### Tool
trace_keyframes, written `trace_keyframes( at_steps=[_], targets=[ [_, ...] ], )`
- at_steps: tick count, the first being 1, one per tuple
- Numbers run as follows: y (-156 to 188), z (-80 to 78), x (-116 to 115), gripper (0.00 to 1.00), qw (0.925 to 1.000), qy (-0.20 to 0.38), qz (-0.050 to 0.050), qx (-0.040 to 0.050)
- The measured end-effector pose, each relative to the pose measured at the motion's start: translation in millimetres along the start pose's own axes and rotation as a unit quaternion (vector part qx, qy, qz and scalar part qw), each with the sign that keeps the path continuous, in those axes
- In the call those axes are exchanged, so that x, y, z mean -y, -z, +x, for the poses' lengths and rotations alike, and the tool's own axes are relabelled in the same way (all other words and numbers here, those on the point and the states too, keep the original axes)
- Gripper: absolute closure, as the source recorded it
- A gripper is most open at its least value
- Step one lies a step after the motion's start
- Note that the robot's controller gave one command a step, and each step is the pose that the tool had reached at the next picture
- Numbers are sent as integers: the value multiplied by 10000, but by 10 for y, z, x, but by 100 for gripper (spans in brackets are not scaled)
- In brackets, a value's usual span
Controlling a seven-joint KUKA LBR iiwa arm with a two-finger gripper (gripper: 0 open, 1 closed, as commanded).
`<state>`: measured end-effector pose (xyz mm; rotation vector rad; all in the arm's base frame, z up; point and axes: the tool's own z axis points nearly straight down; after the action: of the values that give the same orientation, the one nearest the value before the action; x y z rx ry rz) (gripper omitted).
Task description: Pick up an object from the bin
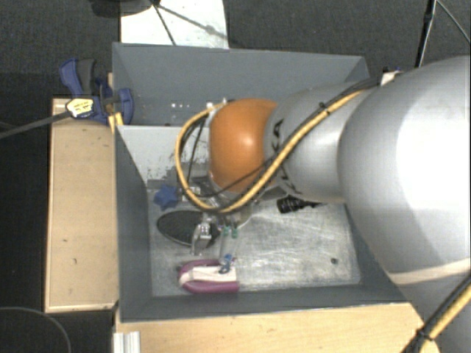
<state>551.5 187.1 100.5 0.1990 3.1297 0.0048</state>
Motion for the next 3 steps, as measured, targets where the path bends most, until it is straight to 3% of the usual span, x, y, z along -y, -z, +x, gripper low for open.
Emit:
trace_keyframes(
  at_steps=[1,2,3],
  targets=[
    [-280,6,-71,0,9966,-818,2,-20],
    [-274,4,-77,0,9966,-822,7,-21],
    [-258,-11,-78,100,9965,-830,-2,-2]
  ],
)
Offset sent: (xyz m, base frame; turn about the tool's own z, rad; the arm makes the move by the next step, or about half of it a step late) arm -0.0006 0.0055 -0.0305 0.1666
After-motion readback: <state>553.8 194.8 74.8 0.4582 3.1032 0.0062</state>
